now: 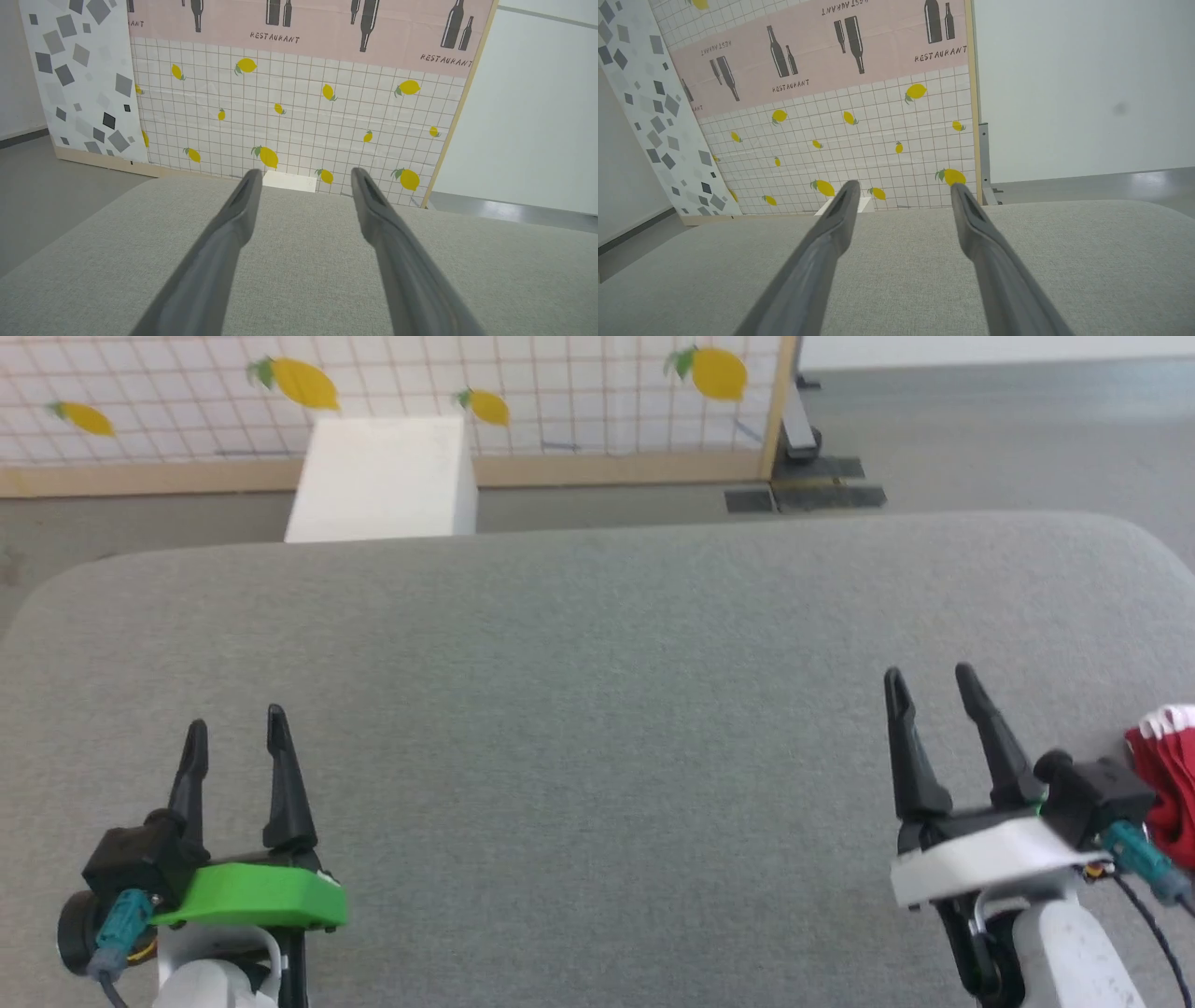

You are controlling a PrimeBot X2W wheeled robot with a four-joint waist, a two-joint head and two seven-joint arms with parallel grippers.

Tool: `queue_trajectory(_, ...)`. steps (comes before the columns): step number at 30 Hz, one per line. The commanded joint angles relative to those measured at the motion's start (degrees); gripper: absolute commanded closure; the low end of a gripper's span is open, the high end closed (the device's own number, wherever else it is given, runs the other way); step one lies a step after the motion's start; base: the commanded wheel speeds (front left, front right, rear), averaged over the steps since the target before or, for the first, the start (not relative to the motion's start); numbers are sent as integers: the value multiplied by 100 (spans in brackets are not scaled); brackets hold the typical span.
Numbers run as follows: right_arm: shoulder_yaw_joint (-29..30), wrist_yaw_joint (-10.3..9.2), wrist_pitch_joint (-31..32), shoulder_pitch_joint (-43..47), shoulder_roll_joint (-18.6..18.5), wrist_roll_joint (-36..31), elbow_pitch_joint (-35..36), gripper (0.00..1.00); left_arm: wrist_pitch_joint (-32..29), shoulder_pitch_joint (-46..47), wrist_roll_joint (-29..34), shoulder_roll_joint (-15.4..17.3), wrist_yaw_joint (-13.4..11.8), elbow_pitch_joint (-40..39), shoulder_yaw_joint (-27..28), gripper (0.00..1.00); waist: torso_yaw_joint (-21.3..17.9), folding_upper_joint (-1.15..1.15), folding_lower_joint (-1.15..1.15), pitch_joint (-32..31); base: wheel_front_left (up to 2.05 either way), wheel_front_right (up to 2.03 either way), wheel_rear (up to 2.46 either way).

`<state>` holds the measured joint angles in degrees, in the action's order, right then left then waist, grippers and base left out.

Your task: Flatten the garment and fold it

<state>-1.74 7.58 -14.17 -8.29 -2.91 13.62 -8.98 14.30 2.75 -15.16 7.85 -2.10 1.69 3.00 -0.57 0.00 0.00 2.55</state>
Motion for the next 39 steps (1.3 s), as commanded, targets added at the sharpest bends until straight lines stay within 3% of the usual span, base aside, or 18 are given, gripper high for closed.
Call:
queue_trajectory(1,6,-9,-55,140,2,-44,-2,0,41,-44,8,-40,-22,59,-9,0,200,0,0,-230,0,0,0)
queue_trajectory(10,133,-9,-80,625,2,-220,66,0,60,-226,241,-83,-22,380,-245,0,204,0,0,-376,0,0,0)
queue_trajectory(26,198,-9,-82,778,3,-171,-69,0,69,-181,377,-76,215,815,-472,0,194,0,0,-338,0,0,0)
queue_trajectory(27,199,0,-48,716,0,-198,-58,100,42,-207,328,-65,207,806,-468,100,193,0,0,-338,0,0,0)
queue_trajectory(39,200,0,37,722,0,-264,-3,100,-43,-212,391,-89,206,760,-464,100,184,0,0,-332,0,0,0)
